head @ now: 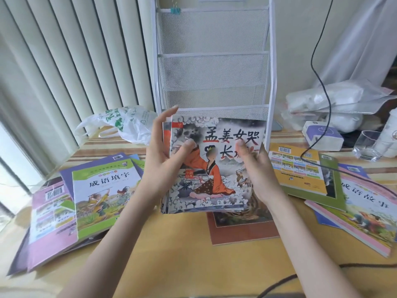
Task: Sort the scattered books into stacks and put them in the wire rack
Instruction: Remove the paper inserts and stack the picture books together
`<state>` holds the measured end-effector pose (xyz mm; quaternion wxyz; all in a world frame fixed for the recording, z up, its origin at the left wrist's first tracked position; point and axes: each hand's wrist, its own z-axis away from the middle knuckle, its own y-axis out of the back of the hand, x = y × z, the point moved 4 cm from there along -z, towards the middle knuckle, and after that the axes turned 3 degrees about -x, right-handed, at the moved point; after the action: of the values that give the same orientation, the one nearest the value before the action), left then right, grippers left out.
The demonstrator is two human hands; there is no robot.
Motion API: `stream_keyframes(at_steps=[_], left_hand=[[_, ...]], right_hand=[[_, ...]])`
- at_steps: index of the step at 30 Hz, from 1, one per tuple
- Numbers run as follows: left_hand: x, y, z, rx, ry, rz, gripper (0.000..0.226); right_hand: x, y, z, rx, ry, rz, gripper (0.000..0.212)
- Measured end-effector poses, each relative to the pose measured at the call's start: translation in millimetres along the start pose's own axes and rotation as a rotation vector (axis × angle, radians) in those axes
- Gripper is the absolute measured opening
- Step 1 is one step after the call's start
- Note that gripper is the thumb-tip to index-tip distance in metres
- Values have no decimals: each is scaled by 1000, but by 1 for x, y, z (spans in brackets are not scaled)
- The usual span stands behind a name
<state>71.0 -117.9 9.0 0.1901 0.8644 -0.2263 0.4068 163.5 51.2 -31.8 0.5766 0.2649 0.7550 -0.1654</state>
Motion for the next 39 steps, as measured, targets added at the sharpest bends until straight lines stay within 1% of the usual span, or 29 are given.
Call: stream_keyframes(at_steps=[2, 4, 6, 7, 9, 10, 13, 16, 17, 18, 19, 20, 23, 24, 27, 29, 31, 32, 34, 37, 38, 39], left_hand=[[-3, 13, 7, 65, 9, -68, 52], [-7, 25, 8, 144, 89, -5, 47], [-14, 31, 3, 202, 182, 32, 35], [-16, 30, 1, 210, 210, 7, 35], [-21, 26, 0, 214, 248, 1, 44], [-23, 25, 2, 218, 263, 9, 46], [-27, 26, 5, 225, 336, 58, 41], [-27, 22, 11, 233, 488, 184, 25], [-26, 20, 12, 244, 534, 247, 27], [-25, 19, 13, 250, 572, 287, 35], [-25, 18, 13, 244, 582, 302, 40], [-26, 18, 11, 245, 577, 291, 38], [-28, 18, 7, 289, 531, 229, 18], [-26, 17, 7, 285, 532, 223, 17], [-25, 18, 7, 236, 539, 208, 28], [-22, 20, 7, 202, 502, 175, 34], [-22, 21, 10, 188, 485, 142, 30], [-23, 19, 15, 191, 489, 165, 28], [-22, 15, 24, 225, 502, 243, 38], [-20, 9, 32, 284, 492, 398, 52], [-18, 7, 32, 285, 482, 417, 57], [-18, 8, 32, 277, 470, 429, 68]], right_hand=[[2, -7, -2, -66, -22, -19, 58], [-3, -11, -7, -75, 32, -6, 47], [-12, -19, -13, -26, 64, -15, 38], [-15, -23, -15, 31, 59, -18, 29], [-17, -30, -16, 130, 77, -21, 11], [-16, -32, -15, 171, 83, -23, 8], [-17, -32, -10, 214, 120, -4, 11], [-17, -30, -6, 222, 131, 11, 23], [-17, -30, -5, 237, 109, -5, 26], [-18, -29, -4, 252, 84, -25, 28], [-17, -27, -4, 267, 59, -37, 28], [-17, -26, -3, 274, 36, -45, 28], [-16, -21, -7, 240, 29, -37, 28], [-17, -21, -8, 216, 23, -42, 27], [-20, -20, -10, 126, -5, -48, 33], [-22, -20, -10, 60, -42, -42, 35], [-23, -18, -6, 42, -82, -55, 31], [-22, -17, -3, 46, -90, -56, 29], [-20, -19, 4, 44, -77, -28, 30], [-17, -28, 13, 85, -229, -120, 50], [-17, -30, 14, 104, -255, -136, 53], [-17, -32, 13, 121, -265, -156, 54]])
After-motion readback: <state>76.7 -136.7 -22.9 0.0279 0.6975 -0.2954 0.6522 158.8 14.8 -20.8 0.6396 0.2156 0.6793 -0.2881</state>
